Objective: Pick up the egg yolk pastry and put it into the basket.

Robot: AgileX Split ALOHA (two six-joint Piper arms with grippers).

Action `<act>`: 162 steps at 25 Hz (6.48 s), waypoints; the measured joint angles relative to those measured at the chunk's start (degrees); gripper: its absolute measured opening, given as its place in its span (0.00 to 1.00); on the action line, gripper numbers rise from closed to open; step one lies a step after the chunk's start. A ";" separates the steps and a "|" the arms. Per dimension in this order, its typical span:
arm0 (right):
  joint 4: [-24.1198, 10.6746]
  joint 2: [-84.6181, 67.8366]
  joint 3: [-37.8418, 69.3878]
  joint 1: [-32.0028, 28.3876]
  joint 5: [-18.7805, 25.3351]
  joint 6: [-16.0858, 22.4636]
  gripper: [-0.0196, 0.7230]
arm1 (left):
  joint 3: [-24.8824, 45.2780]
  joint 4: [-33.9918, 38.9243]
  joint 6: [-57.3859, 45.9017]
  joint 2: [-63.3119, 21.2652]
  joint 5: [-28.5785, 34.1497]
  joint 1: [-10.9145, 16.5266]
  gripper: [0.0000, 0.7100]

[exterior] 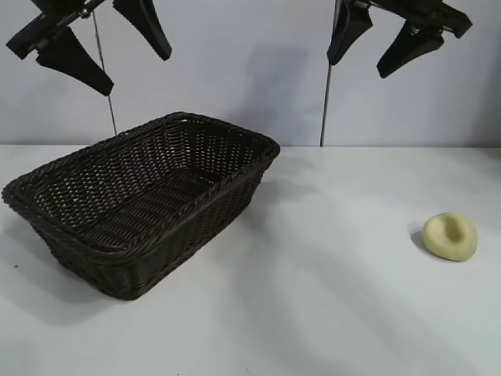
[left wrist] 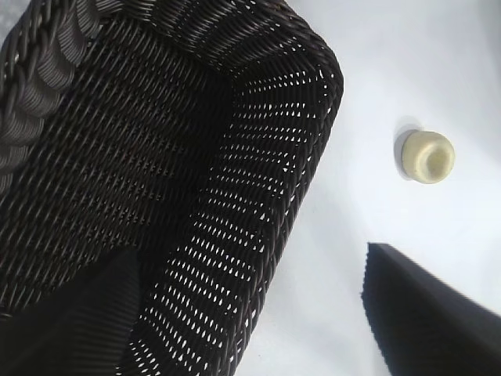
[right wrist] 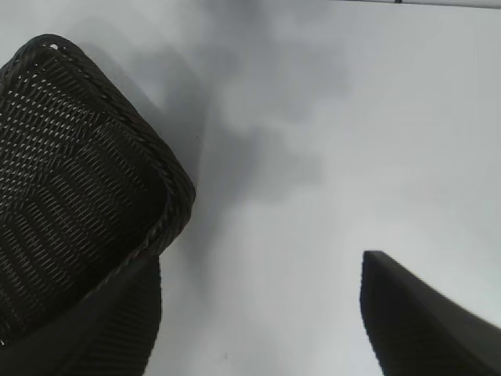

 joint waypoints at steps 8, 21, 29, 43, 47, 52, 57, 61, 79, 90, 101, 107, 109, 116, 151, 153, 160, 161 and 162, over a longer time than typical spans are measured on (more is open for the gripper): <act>0.00 0.00 0.00 0.00 0.00 0.00 0.72 | 0.00 0.00 0.00 0.00 0.00 0.00 0.80; 0.04 0.00 0.00 0.00 0.00 0.00 0.72 | 0.00 0.00 0.00 -3.06 3.98 0.00 0.80; 0.04 0.00 0.00 0.00 0.00 0.00 0.72 | 0.00 5.52 -3.94 -8.43 9.18 -0.96 0.80; 0.04 0.00 0.00 0.00 0.00 0.00 0.72 | 15.79 23.74 -19.73 -10.35 9.30 -8.70 0.80; 0.04 0.00 0.00 0.00 0.05 0.00 0.72 | 18.51 26.76 -24.10 -10.35 8.75 -8.70 0.80; 0.04 0.00 0.00 0.00 0.80 0.00 0.72 | 18.63 28.09 -30.92 -10.35 6.12 -8.70 0.80; 0.04 0.00 0.00 0.00 1.26 0.00 0.72 | 18.63 26.98 -33.77 -10.35 5.31 -6.60 0.80; 0.04 0.00 0.00 0.00 1.52 0.00 0.72 | 18.63 22.98 -34.24 -10.35 6.00 -4.06 0.80; 0.04 0.00 0.00 0.00 2.75 0.00 0.72 | 18.84 21.64 -44.27 -10.35 3.56 -0.94 0.80; 0.11 0.00 0.00 0.00 2.81 0.00 0.72 | 33.47 13.57 -44.46 -10.45 -9.35 -2.58 0.80; 0.18 0.00 0.00 0.00 3.00 0.11 0.72 | 35.29 14.70 -45.79 -10.07 -21.81 -2.74 0.80; 0.20 0.00 0.00 0.00 3.00 1.12 0.72 | 35.29 15.44 -46.53 -6.45 -22.26 -2.74 0.80; 0.20 0.00 0.00 0.00 3.00 1.12 0.72 | 35.29 15.51 -47.06 -5.51 -22.64 -2.74 0.80; 0.20 0.00 0.00 0.00 3.00 1.12 0.72 | 35.29 17.01 -48.00 -4.60 -25.48 -2.74 0.80; 0.20 0.00 0.00 0.00 3.00 1.12 0.72 | 31.89 5.64 -26.09 -6.25 -16.74 5.22 0.14; 0.20 0.00 0.00 0.00 3.00 1.12 0.72 | 31.89 3.44 -21.04 -6.25 -15.71 6.12 0.14; 0.20 0.00 0.00 0.00 3.00 1.12 0.72 | 27.73 2.09 -7.99 -5.02 -9.40 6.40 0.14; 0.20 0.00 0.00 0.00 3.00 1.12 0.72 | 26.11 2.09 -6.44 -4.51 -8.08 6.40 0.14; 0.20 0.00 0.00 0.00 3.00 1.12 0.72 | 24.71 2.09 -5.10 -3.84 -6.89 6.40 0.14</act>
